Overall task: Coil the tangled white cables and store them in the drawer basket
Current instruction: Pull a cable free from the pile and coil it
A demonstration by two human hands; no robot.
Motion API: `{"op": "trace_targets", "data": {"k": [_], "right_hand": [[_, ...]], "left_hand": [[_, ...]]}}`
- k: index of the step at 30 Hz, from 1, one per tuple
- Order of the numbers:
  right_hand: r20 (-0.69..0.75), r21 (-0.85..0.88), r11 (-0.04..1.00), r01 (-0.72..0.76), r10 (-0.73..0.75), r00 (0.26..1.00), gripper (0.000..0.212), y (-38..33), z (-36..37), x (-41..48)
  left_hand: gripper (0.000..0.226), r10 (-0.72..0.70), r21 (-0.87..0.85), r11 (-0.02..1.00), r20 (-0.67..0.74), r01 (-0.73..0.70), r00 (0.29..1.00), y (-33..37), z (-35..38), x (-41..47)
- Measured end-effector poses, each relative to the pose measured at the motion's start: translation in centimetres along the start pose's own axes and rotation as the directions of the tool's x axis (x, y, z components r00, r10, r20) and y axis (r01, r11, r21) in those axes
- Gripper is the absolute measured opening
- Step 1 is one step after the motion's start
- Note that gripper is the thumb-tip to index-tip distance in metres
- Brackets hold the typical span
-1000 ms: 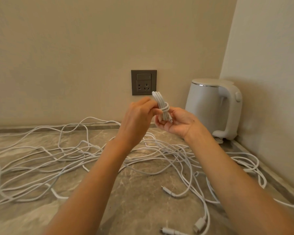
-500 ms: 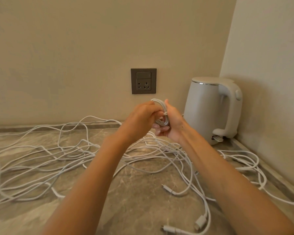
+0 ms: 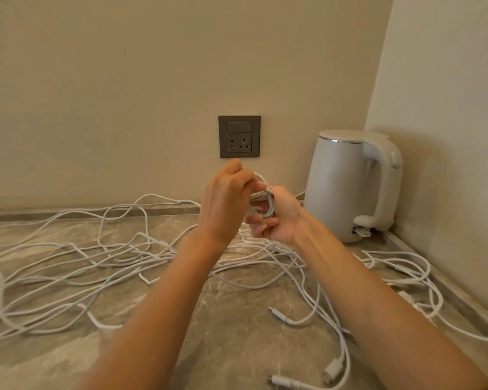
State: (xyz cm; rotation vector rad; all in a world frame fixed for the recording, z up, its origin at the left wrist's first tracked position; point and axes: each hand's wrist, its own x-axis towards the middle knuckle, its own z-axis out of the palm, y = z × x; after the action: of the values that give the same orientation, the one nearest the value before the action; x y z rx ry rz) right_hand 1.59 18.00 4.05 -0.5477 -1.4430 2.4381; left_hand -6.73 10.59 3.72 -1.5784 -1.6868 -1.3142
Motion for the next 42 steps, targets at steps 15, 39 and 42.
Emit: {"op": "trace_targets", "data": {"k": [15, 39, 42], "right_hand": [[-0.082, 0.062, 0.998, 0.021, -0.016, 0.997, 0.081, -0.8, -1.2, 0.4], [0.067, 0.105, 0.991, 0.082, -0.089, 0.994, 0.088, -0.5, -0.2, -0.3], [0.061, 0.138, 0.988, 0.074, -0.083, 0.995, 0.085, -0.4, -0.3, 0.0]], "left_hand": [[0.017, 0.121, 0.066, 0.989, 0.161, -0.133, 0.979, -0.2, 1.0, -0.2], [0.036, -0.133, -0.151, 0.973, 0.262, 0.176, 0.956, 1.3, 0.4, 0.2], [0.034, -0.152, -0.175, 0.966, 0.205, 0.189, 0.967, 1.2, 0.2, 0.2]]}}
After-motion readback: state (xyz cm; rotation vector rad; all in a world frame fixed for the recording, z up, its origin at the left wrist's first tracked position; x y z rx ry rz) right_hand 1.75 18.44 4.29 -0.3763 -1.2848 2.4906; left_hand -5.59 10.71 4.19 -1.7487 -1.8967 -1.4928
